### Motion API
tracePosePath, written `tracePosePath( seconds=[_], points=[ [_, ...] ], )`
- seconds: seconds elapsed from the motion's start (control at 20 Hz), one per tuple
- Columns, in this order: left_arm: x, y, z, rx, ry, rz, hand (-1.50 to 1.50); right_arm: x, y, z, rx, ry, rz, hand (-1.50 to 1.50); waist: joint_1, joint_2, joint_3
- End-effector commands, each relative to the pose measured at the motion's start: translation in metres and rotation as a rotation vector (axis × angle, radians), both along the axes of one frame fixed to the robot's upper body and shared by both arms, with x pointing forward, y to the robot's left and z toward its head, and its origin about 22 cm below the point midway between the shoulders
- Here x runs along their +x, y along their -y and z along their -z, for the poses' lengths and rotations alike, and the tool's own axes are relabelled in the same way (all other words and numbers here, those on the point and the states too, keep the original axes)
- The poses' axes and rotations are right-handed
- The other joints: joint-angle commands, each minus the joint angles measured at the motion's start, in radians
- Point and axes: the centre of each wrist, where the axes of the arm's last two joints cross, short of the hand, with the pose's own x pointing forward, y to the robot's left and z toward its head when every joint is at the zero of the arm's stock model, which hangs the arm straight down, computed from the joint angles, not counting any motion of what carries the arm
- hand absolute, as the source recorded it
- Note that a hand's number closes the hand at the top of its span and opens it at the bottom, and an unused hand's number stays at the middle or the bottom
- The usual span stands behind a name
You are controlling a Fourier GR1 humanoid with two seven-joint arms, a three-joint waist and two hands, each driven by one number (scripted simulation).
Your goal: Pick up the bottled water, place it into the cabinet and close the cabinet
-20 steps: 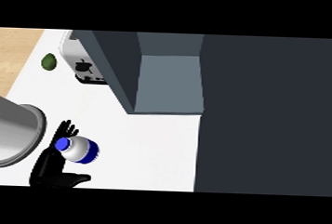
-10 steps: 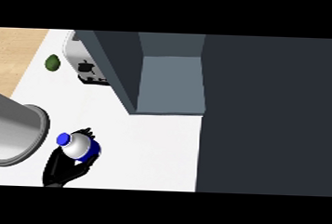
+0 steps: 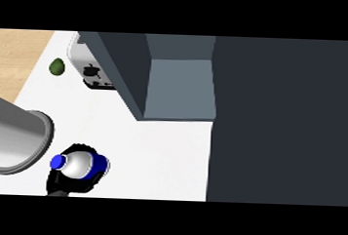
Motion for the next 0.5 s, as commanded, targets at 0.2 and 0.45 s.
tracePosePath(
  seconds=[0.2,0.45],
  points=[
    [0.005,0.065,0.011,-0.03,0.132,-0.051,1.5,-0.004,0.002,-0.022,0.017,0.024,0.006,-1.5,0.0,0.011,-0.025],
    [0.007,0.076,0.01,-0.02,0.156,-0.03,1.5,0.002,-0.002,-0.016,0.012,0.027,0.025,-1.5,0.007,0.009,-0.024]
  ],
)
